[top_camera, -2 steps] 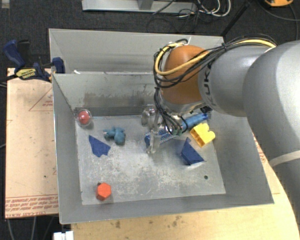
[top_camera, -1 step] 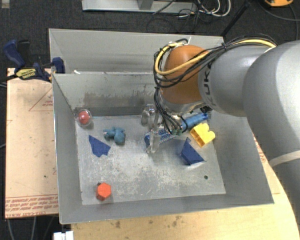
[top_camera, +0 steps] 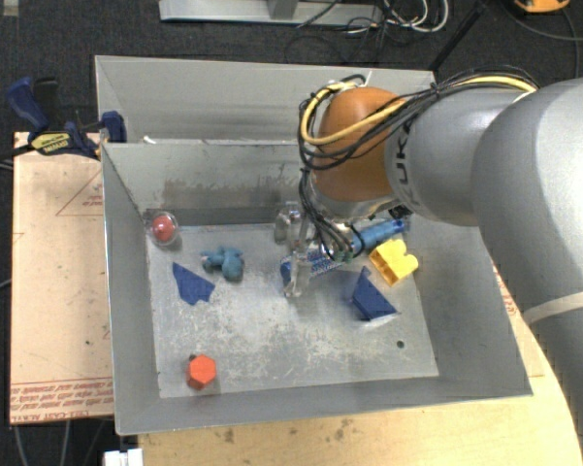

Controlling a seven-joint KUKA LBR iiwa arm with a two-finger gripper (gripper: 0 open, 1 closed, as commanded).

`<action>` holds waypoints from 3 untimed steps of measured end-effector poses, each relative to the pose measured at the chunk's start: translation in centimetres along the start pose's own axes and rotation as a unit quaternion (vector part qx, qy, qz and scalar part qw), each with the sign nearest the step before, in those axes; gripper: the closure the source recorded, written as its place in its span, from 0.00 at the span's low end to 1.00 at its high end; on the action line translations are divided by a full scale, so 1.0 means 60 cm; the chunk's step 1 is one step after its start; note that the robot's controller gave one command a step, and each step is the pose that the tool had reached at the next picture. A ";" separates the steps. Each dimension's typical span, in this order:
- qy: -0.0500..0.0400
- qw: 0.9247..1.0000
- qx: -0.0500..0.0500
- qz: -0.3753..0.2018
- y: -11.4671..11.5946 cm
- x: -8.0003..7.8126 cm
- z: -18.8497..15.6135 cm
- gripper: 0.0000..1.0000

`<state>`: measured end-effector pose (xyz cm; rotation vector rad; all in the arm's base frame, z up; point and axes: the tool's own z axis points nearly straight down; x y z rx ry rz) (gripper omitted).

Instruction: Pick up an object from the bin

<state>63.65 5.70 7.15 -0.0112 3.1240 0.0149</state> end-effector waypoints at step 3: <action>0.005 1.000 0.004 0.000 0.003 -0.007 -0.181 1.00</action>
Offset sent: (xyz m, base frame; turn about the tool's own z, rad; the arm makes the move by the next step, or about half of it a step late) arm 0.0000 0.0000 0.0000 0.0000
